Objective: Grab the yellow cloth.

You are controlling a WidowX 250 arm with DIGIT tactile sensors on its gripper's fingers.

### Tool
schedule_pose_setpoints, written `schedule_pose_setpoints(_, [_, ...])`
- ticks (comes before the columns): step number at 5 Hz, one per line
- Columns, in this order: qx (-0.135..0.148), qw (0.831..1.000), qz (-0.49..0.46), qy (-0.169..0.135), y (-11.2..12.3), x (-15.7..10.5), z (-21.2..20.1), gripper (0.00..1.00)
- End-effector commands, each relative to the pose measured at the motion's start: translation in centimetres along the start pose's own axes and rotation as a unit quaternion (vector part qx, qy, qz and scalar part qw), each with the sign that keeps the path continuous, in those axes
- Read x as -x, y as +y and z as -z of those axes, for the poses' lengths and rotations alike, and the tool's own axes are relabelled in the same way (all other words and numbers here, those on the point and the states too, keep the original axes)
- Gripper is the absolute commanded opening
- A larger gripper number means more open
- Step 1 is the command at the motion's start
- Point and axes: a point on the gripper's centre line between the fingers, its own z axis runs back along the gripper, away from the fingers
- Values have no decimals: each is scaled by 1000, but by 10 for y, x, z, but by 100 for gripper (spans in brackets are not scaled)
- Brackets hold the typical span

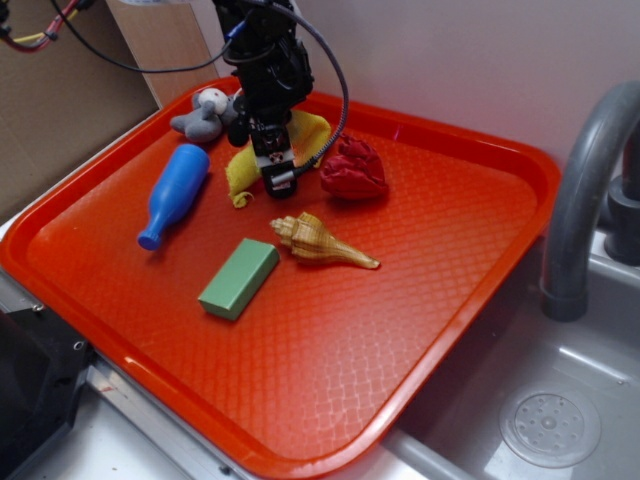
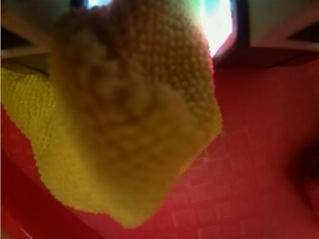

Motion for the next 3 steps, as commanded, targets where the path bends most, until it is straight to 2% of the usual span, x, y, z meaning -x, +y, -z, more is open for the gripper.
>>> schedule_pose_setpoints(1, [-37, 989, -116, -87, 2, 7, -77, 0])
schedule_pose_setpoints(2, [-69, 965, -233, -99, -3, 11, -127, 0])
schedule_pose_setpoints(3, [-56, 951, -300, -56, -14, 21, -171, 0])
